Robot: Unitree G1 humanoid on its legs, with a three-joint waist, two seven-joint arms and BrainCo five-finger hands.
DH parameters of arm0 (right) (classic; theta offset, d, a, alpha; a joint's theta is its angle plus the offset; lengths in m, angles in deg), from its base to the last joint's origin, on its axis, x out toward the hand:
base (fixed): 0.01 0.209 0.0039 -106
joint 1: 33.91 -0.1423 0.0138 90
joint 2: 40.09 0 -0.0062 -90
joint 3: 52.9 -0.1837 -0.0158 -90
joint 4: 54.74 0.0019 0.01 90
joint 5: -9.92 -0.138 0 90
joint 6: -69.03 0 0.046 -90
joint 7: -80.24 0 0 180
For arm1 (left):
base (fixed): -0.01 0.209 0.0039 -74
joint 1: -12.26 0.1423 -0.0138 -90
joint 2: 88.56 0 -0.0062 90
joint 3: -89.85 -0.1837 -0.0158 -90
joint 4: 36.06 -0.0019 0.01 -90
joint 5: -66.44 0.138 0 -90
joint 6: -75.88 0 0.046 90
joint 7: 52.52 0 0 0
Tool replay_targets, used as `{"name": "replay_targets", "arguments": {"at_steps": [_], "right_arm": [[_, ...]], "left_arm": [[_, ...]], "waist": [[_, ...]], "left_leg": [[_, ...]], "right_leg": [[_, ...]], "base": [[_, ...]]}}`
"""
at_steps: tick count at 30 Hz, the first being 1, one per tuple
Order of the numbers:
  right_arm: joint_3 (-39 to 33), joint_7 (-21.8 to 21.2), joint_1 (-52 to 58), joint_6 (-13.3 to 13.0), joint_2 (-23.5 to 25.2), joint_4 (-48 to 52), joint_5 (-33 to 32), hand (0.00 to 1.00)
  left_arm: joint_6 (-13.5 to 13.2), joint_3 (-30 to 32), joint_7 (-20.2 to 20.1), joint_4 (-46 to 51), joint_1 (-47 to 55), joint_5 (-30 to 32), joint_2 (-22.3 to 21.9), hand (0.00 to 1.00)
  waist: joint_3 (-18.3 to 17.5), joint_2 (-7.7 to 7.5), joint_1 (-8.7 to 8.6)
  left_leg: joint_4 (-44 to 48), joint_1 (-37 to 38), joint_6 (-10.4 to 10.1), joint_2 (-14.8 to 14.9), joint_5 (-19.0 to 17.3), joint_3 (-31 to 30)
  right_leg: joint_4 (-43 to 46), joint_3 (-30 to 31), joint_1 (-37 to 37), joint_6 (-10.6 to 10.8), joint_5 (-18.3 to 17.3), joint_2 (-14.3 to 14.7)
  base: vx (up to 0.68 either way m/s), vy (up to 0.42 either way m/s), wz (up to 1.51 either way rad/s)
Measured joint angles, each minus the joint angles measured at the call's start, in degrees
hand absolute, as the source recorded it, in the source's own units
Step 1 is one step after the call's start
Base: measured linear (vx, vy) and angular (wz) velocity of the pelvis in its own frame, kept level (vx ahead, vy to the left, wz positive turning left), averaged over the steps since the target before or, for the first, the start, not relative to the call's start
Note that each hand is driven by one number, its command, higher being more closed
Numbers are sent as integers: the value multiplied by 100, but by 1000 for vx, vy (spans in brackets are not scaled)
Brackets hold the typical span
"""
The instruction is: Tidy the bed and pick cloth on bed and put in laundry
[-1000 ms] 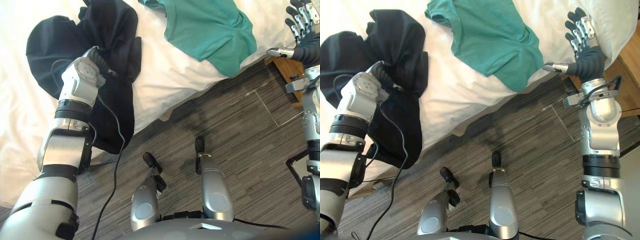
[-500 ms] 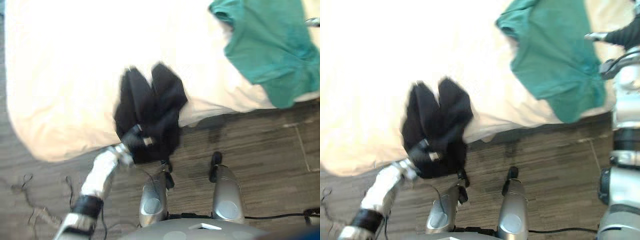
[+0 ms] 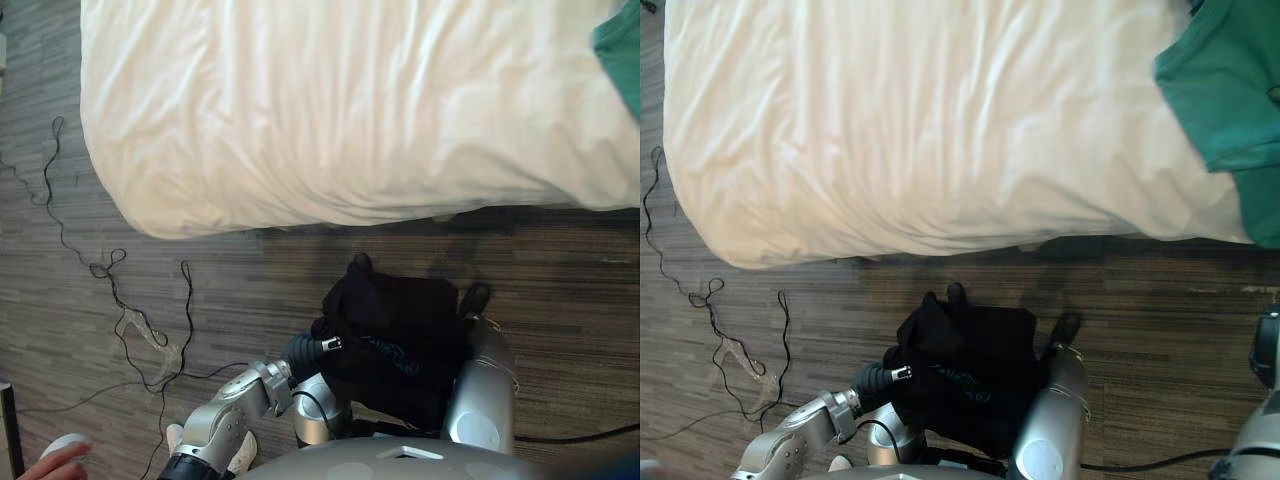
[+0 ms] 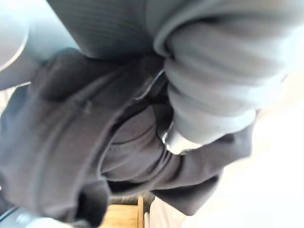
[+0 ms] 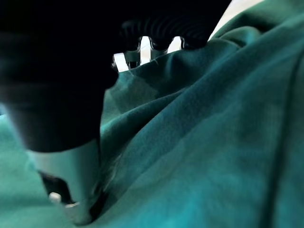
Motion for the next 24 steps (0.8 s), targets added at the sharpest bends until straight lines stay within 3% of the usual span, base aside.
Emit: {"name": "replay_targets", "arguments": {"at_steps": [10, 12, 15, 17, 18, 19, 20, 21, 24], "right_arm": [[179, -1170, 53, -79, -640, 55, 656, 100], [217, -1363, 208, -169, -667, -129, 550, 100], [-375, -1569, 1171, -602, -599, -57, -291, 100], [-1272, -1582, 2103, -945, -287, 297, -979, 100], [-1902, -1605, 2835, -1208, 149, 666, -1587, 100], [-2504, -1610, 3596, -1394, 741, 1145, -2031, 100], [-2753, -1602, 3950, -1495, 1060, 1366, -2287, 100], [-3218, -1526, 4670, -1703, 1841, 1833, -2635, 100], [-3616, -1415, 6141, -2103, 3497, 2903, -2826, 100]], "left_arm": [[-191, 483, -354, 13, -188, 21, 363, 100], [-342, 601, -371, 51, -184, 134, 490, 100], [-537, 990, -345, 380, 46, 252, 488, 100], [-662, 1262, -260, 766, 329, 284, 471, 100], [-742, 1437, -87, 1000, 514, 294, 469, 100], [-756, 1597, 30, 1074, 560, 287, 415, 100], [-756, 1661, 139, 1081, 547, 274, 382, 100], [-763, 1813, 413, 1026, 540, 220, 269, 100], [-997, 1926, 1177, 569, 528, 300, -314, 100]], "waist": [[-4, 6, 2], [-4, 5, -16], [9, -28, -24], [18, -72, -142], [9, -148, -311], [12, -180, -517], [6, -209, -582], [-145, -376, -671], [-638, -636, -771]], "left_leg": [[-233, -2, -25, -115, 214, -181], [-242, 159, -27, -116, 215, -262], [-277, 479, -37, -126, 208, -274], [-369, 714, -39, -134, 207, -209], [-347, 819, -55, -166, 182, 143], [-279, 979, 112, -165, 73, 630], [-206, 1056, 230, -166, 47, 768], [-107, 1118, 279, -255, 41, 1000], [-260, 1338, 407, -388, -126, 1056]], "right_leg": [[209, -156, -60, -2, -49, -162], [169, -250, 186, 17, -72, -162], [37, -335, 600, 22, -125, -158], [-12, -441, 878, 45, -155, -176], [-16, -611, 1124, 65, -204, -300], [-3, -834, 1491, 108, -254, -376], [15, -930, 1662, 159, -288, -405], [84, -1017, 1845, 254, -361, -537], [31, -1325, 2281, 357, -533, -638]], "base": [[10, -44, 10], [58, -58, 14], [64, -52, 9], [41, -18, 14], [10, 47, 50], [5, 61, 60], [13, 40, 61], [29, 22, 53], [136, -25, 55]]}}
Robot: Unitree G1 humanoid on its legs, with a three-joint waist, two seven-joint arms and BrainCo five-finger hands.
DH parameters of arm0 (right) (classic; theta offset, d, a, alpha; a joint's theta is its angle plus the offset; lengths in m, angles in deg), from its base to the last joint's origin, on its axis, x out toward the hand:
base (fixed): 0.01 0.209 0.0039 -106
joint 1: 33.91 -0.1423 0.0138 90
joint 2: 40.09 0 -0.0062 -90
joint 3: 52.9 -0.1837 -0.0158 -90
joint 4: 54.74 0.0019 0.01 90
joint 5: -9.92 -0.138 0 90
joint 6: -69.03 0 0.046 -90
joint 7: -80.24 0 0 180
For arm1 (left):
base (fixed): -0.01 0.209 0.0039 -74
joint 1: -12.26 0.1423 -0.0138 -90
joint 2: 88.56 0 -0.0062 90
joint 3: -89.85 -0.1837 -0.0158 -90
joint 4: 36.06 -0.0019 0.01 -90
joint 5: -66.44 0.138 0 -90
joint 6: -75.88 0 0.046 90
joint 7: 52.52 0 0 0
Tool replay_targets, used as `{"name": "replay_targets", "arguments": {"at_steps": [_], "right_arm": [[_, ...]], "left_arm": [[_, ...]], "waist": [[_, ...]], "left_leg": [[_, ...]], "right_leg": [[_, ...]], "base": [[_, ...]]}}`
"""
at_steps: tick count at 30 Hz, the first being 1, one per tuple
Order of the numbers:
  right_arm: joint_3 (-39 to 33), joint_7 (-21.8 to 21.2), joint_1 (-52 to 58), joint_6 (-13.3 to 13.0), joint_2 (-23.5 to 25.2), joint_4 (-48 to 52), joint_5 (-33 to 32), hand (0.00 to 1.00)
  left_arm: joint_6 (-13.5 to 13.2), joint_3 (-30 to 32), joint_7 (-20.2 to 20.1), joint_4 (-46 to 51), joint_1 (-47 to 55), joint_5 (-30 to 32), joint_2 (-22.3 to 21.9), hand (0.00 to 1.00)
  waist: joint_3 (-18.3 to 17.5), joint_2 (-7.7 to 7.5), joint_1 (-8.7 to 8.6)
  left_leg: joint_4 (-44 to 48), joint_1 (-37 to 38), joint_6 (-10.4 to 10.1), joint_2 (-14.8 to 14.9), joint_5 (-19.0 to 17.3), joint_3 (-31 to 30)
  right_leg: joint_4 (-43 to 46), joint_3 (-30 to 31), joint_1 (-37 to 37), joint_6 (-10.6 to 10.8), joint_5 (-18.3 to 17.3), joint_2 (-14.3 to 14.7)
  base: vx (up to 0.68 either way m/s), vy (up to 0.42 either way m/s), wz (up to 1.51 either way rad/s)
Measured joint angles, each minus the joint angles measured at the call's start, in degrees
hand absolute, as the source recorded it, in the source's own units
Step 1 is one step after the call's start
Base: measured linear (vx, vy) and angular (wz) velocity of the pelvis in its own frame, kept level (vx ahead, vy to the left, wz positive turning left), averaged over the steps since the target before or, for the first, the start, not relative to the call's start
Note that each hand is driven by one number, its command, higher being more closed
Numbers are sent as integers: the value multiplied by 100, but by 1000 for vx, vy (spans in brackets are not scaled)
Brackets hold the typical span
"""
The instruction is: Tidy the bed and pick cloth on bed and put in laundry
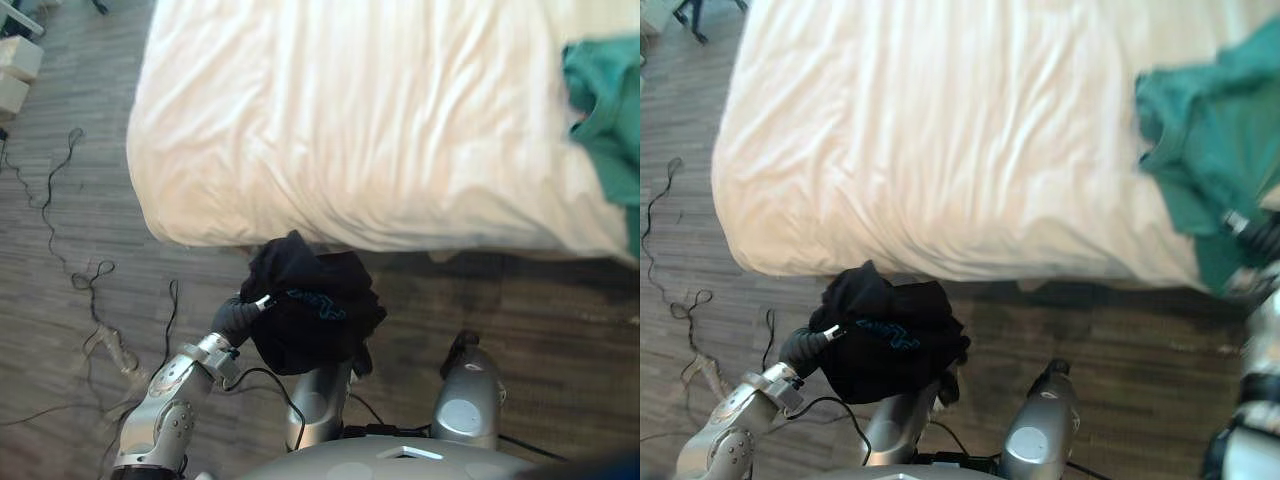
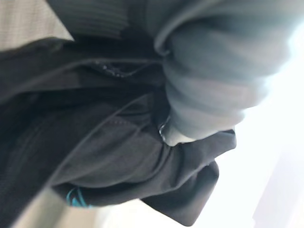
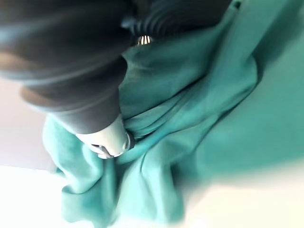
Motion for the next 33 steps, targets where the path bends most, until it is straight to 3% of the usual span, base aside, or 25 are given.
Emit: {"name": "replay_targets", "arguments": {"at_steps": [3, 5, 7, 9, 10, 12, 13, 14, 16, 17, 19, 20, 21, 22, 23, 24, 25, 28, 31, 33], "right_arm": [[1169, -132, 1531, 10, 1821, 1024, 5, 100], [2144, -232, 2083, 334, 2539, 1037, 132, 100], [2567, -280, 2264, 618, 2806, 937, 411, 100], [2797, -292, 2212, 768, 2807, 735, 670, 100], [2891, -292, 2233, 841, 2800, 631, 742, 100], [3043, -284, 2339, 898, 2761, 590, 756, 100], [3170, -291, 2442, 906, 2736, 587, 756, 100], [3283, -298, 2541, 915, 2776, 558, 720, 100], [3502, -362, 2559, 916, 2843, 566, 570, 100], [3525, -409, 2561, 910, 2862, 567, 536, 100], [3548, -402, 2715, 707, 2855, 619, 529, 100], [3543, -402, 2790, 613, 2848, 623, 598, 100], [3556, -399, 2928, 463, 2824, 628, 628, 100], [3578, -387, 2951, 384, 2816, 626, 575, 100], [3625, -384, 2977, 354, 2819, 612, 559, 100], [3614, -369, 3014, 343, 2698, 590, 506, 100], [3641, -356, 2941, 342, 2594, 605, 348, 100], [3805, -257, 3002, 341, 2565, 817, -94, 100], [3902, -111, 3018, 339, 2571, 960, -181, 100], [3947, -57, 3012, 275, 2577, 956, -171, 100]], "left_arm": [[-155, -372, 836, -651, 95, 318, -683, 100], [-414, -836, 1285, -1051, 184, 563, -931, 100], [-603, -1060, 1536, -1389, 213, 666, -1081, 100], [-822, -1190, 1698, -1640, 180, 761, -1116, 100], [-977, -1195, 1780, -1698, 185, 894, -1107, 100], [-1212, -1191, 1857, -1695, 187, 951, -1050, 100], [-1354, -1191, 1880, -1692, 191, 949, -991, 100], [-1486, -1211, 1952, -1721, 187, 936, -964, 100], [-1570, -1181, 2043, -1839, 191, 906, -944, 100], [-1570, -1184, 2070, -1902, 190, 896, -956, 100], [-1599, -1378, 2105, -2134, 199, 888, -971, 100], [-1611, -1443, 2107, -2207, 204, 893, -971, 100], [-1656, -1588, 2100, -2425, 216, 970, -969, 100], [-1699, -1697, 2047, -2616, 257, 1107, -924, 100], [-1738, -1739, 2012, -2707, 297, 1157, -851, 100], [-1770, -1816, 1959, -2867, 366, 1164, -928, 100], [-1923, -1785, 1911, -2752, 583, 1164, -972, 100], [-2192, -1787, 1866, -2561, 744, 1107, -996, 100], [-2235, -1810, 1822, -2544, 779, 1035, -1114, 100], [-2239, -1820, 1738, -2546, 796, 1049, -1146, 100]], "waist": [[-528, -357, -31], [-811, -602, -13], [-994, -725, -2], [-1054, -723, -5], [-1067, -702, -14], [-1081, -685, -12], [-1099, -665, -15], [-1096, -637, -40], [-1127, -689, -13], [-1135, -703, -8], [-1138, -708, -37], [-1136, -705, -43], [-1138, -711, -56], [-1179, -852, -28], [-1212, -992, -41], [-1234, -962, 79], [-1241, -894, 231], [-1254, -874, 304], [-1285, -843, 361], [-1335, -822, 473]], "left_leg": [[-162, 339, 40, -12, -156, 179], [-176, 511, 87, -39, -251, 250], [-176, 594, 115, -153, -358, 232], [-176, 715, 163, -210, -445, 101], [-175, 812, 207, -239, -485, -88], [-148, 957, 245, -306, -512, -579], [-145, 983, 276, -282, -497, -1032], [-109, 957, 283, -275, -494, -1472], [-60, 942, 290, -330, -497, -2062], [-52, 943, 294, -373, -495, -2298], [7, 921, 320, -609, -469, -3381], [29, 913, 327, -666, -472, -3637], [27, 882, 382, -775, -500, -4079], [23, 838, 415, -936, -529, -4150], [65, 869, 375, -1041, -532, -4073], [228, 786, 221, -936, -444, -3774], [430, 729, 287, -872, -603, -3453], [1257, 507, 161, -617, -1140, -2492], [1695, 297, 182, -421, -1446, -1852], [1589, 345, 187, -517, -1436, -1890]], "right_leg": [[-484, -470, 720, 70, 25, 92], [-857, -622, 1113, 212, 130, 151], [-1014, -729, 1327, 290, 279, 114], [-789, -756, 1427, 372, 525, 16], [-326, -762, 1431, 308, 715, -124], [750, -598, 1245, -376, 1207, -387], [1384, -147, 968, -519, 1499, -423], [1654, 355, 759, -357, 739, -128], [1571, 785, 537, -240, 158, 377], [1440, 884, 487, -241, 29, 542], [483, 1726, 320, -326, -262, 1406], [244, 2030, 273, -359, -293, 1603], [-230, 2782, 191, -402, -319, 1985], [-890, 3379, 140, -457, -278, 2120], [-858, 3383, 122, -737, -15, 2049], [-795, 3186, 182, -809, -91, 2017], [-911, 2876, 339, -774, -74, 1936], [-1315, 2096, 971, -841, -41, 1880], [-1526, 1709, 1272, -823, -50, 1867], [-1546, 1724, 1359, -734, -100, 1802]], "base": [[185, -80, 50], [247, -84, 30], [200, -7, 16], [204, 42, 34], [215, 65, 80], [245, 62, 120], [246, -4, 168], [258, -50, 171], [192, -97, 160], [161, -117, 195], [113, -170, 232], [37, -215, 254], [-13, -212, 253], [-25, -208, 249], [33, -184, 196], [91, -149, 115], [138, -146, 94], [115, -80, 116], [148, -21, 69], [169, -5, 28]]}}
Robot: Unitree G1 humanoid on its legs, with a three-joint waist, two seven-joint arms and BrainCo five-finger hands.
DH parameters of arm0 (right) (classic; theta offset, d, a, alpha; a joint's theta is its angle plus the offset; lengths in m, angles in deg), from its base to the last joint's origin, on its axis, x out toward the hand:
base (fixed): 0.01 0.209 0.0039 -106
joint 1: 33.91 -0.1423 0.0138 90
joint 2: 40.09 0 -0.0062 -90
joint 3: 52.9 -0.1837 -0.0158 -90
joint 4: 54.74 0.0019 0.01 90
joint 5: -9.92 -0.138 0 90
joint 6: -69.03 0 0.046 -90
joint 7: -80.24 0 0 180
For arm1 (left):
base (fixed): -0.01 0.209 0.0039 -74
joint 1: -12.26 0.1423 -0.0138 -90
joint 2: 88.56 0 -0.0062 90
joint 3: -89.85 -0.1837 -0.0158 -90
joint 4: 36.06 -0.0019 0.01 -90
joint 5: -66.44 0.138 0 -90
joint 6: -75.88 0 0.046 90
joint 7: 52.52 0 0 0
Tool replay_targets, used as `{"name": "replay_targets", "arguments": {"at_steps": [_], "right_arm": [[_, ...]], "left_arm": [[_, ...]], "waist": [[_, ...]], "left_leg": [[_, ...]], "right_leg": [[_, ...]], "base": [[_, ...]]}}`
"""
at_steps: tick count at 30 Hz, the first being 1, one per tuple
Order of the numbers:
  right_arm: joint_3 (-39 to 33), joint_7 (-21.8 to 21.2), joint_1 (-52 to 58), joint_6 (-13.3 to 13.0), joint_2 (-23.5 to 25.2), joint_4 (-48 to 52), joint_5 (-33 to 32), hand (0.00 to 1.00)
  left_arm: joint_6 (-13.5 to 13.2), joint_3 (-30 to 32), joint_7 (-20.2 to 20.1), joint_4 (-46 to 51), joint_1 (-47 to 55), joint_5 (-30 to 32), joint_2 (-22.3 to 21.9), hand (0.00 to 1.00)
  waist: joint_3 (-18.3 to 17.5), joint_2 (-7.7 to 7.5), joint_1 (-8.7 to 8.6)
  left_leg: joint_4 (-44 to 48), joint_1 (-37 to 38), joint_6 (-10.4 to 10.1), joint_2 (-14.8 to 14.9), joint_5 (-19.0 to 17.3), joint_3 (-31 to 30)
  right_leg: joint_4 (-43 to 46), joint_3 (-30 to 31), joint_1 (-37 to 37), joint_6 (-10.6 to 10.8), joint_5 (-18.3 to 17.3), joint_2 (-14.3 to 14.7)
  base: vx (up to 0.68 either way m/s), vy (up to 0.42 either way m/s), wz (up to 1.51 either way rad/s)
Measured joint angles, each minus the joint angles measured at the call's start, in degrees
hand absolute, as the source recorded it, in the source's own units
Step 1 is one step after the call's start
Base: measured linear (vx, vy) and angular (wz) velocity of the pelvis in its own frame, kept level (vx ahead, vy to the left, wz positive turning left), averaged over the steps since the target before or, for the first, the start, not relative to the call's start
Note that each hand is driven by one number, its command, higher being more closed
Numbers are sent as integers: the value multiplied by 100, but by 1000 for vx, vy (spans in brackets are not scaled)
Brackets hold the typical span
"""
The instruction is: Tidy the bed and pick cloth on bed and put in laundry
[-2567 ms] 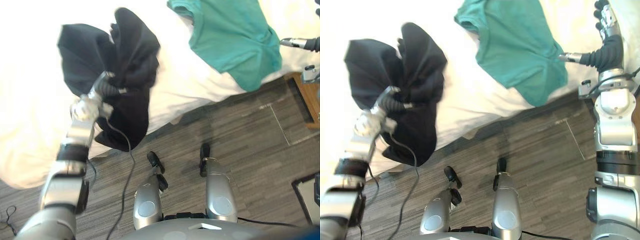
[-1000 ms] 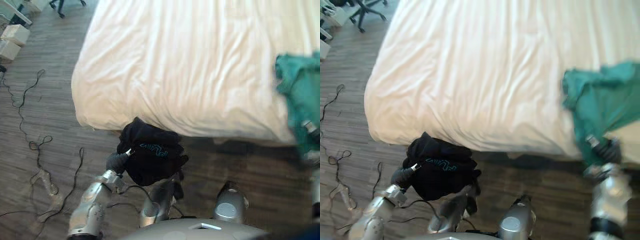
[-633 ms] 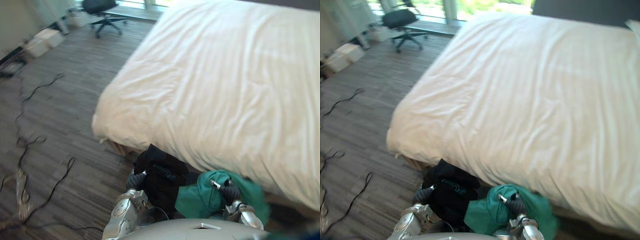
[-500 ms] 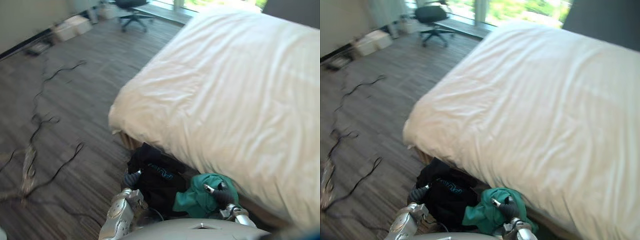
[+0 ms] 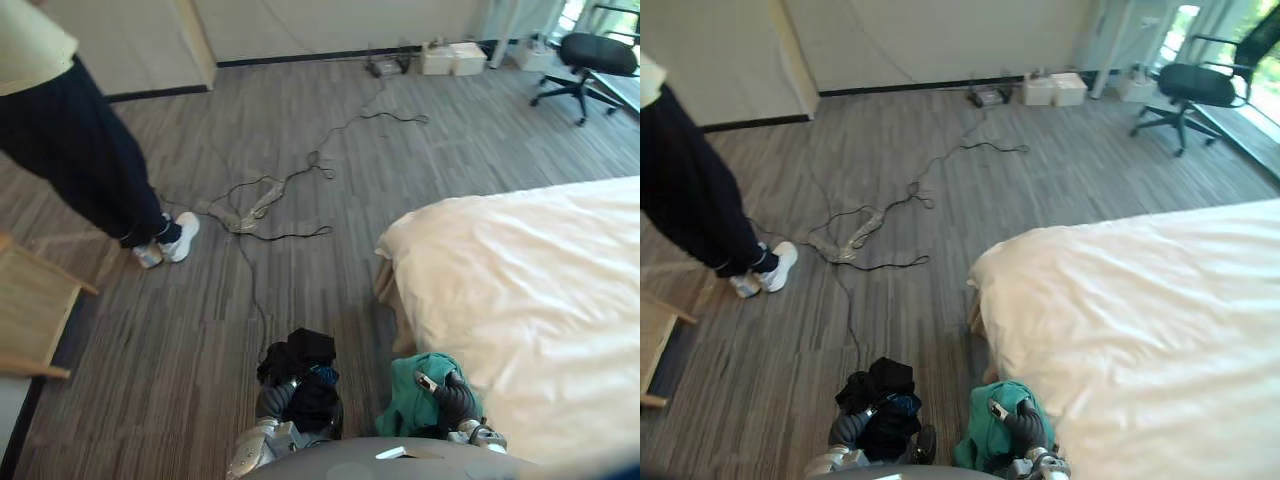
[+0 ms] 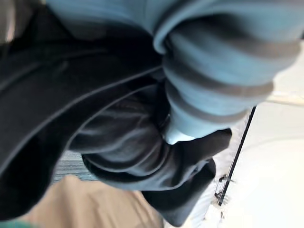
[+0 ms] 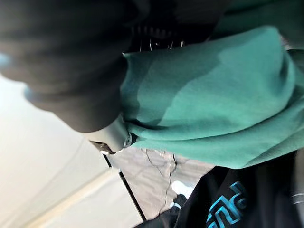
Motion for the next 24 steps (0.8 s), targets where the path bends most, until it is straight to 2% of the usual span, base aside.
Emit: {"name": "replay_targets", "arguments": {"at_steps": [2, 5, 6, 10, 13, 14, 19, 24], "right_arm": [[-17, 6, 33, -63, 99, -24, 15, 100], [-83, -5, 25, -110, 120, -134, 62, 100], [-94, -3, 25, -110, 120, -155, 60, 100], [-79, 47, 23, -134, 114, -175, 43, 100], [-32, 113, 21, -129, 98, -180, -164, 100], [155, 115, -203, -141, 44, -624, -171, 100], [25, 115, -237, -140, 47, -642, -171, 100], [-53, 167, -552, -94, 123, -1075, -165, 100]], "left_arm": [[-17, -53, -67, -5, -23, 141, 30, 100], [-5, -297, -52, -5, -96, 254, 122, 100], [1, -335, -45, -5, -118, 246, 129, 100], [27, -450, -4, -3, -137, 218, 180, 100], [41, -494, -5, -1, -121, 93, 182, 100], [231, -763, -2, 154, -12, 56, 286, 100], [232, -755, -2, 152, -37, 56, 279, 100], [237, -577, 9, -87, -231, 53, 276, 100]], "waist": [[-60, -82, -18], [-113, -105, -49], [-110, -113, -49], [-127, -153, -60], [-113, -94, -124], [-101, -43, -342], [-84, -131, -338], [-60, -193, -338]], "left_leg": [[-623, 288, 60, -212, 326, -184], [-1624, 731, 97, -315, 858, -418], [-1749, 808, 96, -316, 922, -473], [-1752, 797, 86, -360, 1041, -684], [-1789, 793, 81, -341, 1096, -696], [-1794, 764, -78, -77, 1087, 215], [-1791, 735, 22, -188, 1041, 239], [-1790, 789, 1, -193, 970, 300]], "right_leg": [[-17, -22, 4, 47, -1, -102], [-42, -108, 85, 91, 27, -144], [-47, -117, 114, 98, 34, -149], [-29, -119, 196, 147, 71, -116], [-18, -119, 227, 146, 70, -105], [-490, 39, 493, 103, -130, 67], [-503, 59, 486, 115, -118, -34], [-481, 124, 518, 181, -59, -48]], "base": [[192, -36, 43], [100, -44, 45], [68, -38, 50], [19, -27, 33], [-56, -8, 21], [0, 0, 0], [63, -24, 3], [86, -46, -6]]}}
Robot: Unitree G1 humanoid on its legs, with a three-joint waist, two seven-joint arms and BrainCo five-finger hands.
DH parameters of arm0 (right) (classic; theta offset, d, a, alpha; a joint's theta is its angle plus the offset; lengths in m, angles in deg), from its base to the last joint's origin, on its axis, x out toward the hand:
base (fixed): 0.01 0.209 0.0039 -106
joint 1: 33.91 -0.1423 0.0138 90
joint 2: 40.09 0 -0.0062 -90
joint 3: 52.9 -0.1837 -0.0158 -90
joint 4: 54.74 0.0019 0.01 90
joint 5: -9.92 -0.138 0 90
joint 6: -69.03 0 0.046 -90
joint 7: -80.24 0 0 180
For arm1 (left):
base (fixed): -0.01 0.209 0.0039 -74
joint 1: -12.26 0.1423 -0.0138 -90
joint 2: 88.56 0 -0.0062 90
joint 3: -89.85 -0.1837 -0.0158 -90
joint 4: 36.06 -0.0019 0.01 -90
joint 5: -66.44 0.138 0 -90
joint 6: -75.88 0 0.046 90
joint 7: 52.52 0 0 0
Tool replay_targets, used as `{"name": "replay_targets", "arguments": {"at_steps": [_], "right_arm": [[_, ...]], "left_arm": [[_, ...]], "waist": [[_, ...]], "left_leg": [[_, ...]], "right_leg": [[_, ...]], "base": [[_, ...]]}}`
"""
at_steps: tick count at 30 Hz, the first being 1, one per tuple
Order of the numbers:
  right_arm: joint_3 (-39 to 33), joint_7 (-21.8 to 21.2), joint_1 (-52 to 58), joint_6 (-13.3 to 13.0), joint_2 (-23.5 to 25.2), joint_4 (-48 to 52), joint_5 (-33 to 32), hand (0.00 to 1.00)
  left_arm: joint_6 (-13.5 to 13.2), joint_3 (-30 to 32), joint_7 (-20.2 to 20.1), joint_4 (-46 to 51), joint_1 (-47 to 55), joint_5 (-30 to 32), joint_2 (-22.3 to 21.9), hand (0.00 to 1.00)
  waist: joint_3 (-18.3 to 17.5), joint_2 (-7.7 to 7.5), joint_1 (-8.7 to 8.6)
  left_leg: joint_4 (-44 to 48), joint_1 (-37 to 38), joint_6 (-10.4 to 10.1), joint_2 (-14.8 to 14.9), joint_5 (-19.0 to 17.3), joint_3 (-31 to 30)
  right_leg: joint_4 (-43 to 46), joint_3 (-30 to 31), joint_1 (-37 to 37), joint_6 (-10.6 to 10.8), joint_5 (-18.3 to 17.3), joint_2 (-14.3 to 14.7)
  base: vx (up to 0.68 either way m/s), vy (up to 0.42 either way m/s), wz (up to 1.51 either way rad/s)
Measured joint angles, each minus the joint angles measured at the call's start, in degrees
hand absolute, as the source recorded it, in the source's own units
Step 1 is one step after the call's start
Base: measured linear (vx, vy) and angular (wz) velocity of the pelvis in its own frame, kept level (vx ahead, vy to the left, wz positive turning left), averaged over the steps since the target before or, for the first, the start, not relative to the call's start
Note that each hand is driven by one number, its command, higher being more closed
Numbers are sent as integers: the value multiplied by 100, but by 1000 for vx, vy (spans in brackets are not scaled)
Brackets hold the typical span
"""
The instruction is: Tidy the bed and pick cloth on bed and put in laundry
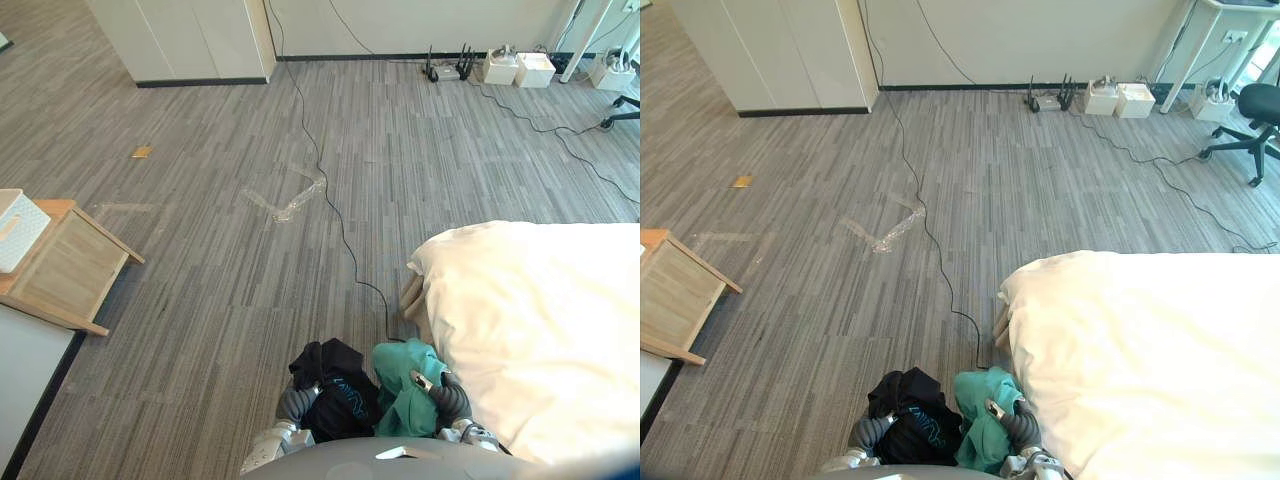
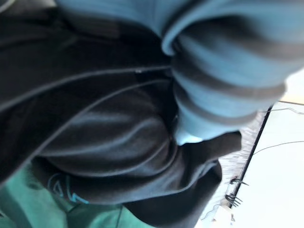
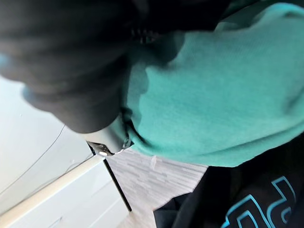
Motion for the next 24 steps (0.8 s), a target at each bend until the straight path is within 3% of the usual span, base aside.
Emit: {"name": "replay_targets", "arguments": {"at_steps": [3, 4, 5, 8, 10, 11, 12, 14, 15, 16, 17, 19, 22, 24], "right_arm": [[-81, 113, -201, 121, -29, -276, 2, 100], [-165, 182, -352, 189, -28, -359, 1, 100], [-274, 257, -507, 257, -61, -361, -9, 100], [-293, 399, -511, 365, -349, -268, -105, 100], [-411, 391, -402, 386, -380, -195, -106, 100], [-464, 378, -393, 389, -377, -152, -105, 100], [-515, 373, -420, 418, -368, -113, -99, 100], [-688, 348, -380, 495, -333, -13, -59, 100], [-684, 327, -375, 508, -328, -19, -37, 100], [-674, 275, -373, 520, -344, -20, -9, 100], [-625, 150, -405, 516, -338, -14, 14, 100], [-544, 47, -427, 515, -338, -47, 17, 100], [-475, -114, -385, 527, -357, -248, 37, 100], [-466, -153, -325, 552, -394, -297, 144, 100]], "left_arm": [[8, 131, 69, -214, -225, -31, 2, 100], [21, 236, 90, -251, -388, -67, 25, 100], [36, 415, 106, -365, -676, -203, -8, 100], [146, 827, 117, -424, -881, -476, -144, 100], [240, 867, 96, -435, -866, -516, -211, 100], [267, 857, 66, -426, -860, -517, -262, 100], [283, 858, 62, -436, -858, -516, -292, 100], [260, 826, 71, -587, -846, -506, -475, 100], [255, 816, 69, -607, -852, -504, -470, 100], [244, 830, 71, -612, -857, -505, -468, 100], [155, 894, 49, -602, -869, -509, -468, 100], [105, 1030, 3, -595, -871, -509, -461, 100], [113, 1228, -136, -577, -758, -506, -383, 100], [251, 1260, -138, -626, -746, -492, -380, 100]], "waist": [[-4, -4, 38], [22, -12, 22], [209, 2, 40], [573, 181, 44], [607, 180, 64], [629, 233, 85], [660, 277, 100], [751, 489, 119], [760, 503, 135], [766, 492, 149], [806, 468, 205], [852, 404, 270], [575, 79, 339], [414, 33, 323]], "left_leg": [[88, -33, -34, 43, -53, 133], [750, -427, -61, 77, -298, 206], [2003, -1034, -217, 222, -544, 449], [4250, -1931, -294, 737, -546, 744], [4073, -1796, -365, 670, -600, 766], [3777, -1695, -440, 635, -790, 816], [3531, -1610, -388, 599, -935, 880], [1919, -1196, -341, 604, -820, 1031], [1767, -1143, -300, 622, -599, 1164], [1743, -1112, -222, 577, -591, 1224], [2026, -1213, -75, 570, -778, 1290], [2299, -1205, 29, 556, -1019, 1474], [2298, -1049, 197, 169, -1399, 1690], [2063, -830, 427, -25, -1533, 1672]], "right_leg": [[74, 147, -50, 8, 14, 7], [82, 147, -146, -5, 52, -13], [65, 106, -134, -64, 148, -4], [-161, -34, 313, -119, 243, 204], [-195, -81, 429, -120, 243, 163], [-194, -63, 390, -183, 217, 128], [-194, -50, 378, -229, 191, 126], [-194, -54, 403, -304, 139, 150], [-220, -51, 430, -328, 110, 139], [-270, -37, 452, -338, 77, 111], [-304, 83, 449, -351, -26, 62], [-280, 115, 520, -271, -118, -77], [-91, 174, 551, -370, -410, -528], [2005, 232, -344, 151, -196, -873]], "base": [[65, -57, -12], [-8, -65, -5], [-14, -80, -1], [-41, -70, 5], [14, 15, 14], [35, 56, 12], [30, 81, 11], [4, 107, 14], [10, 127, 11], [47, 160, 1], [53, 165, -6], [67, 173, -23], [190, 163, -25], [326, 209, -3]]}}
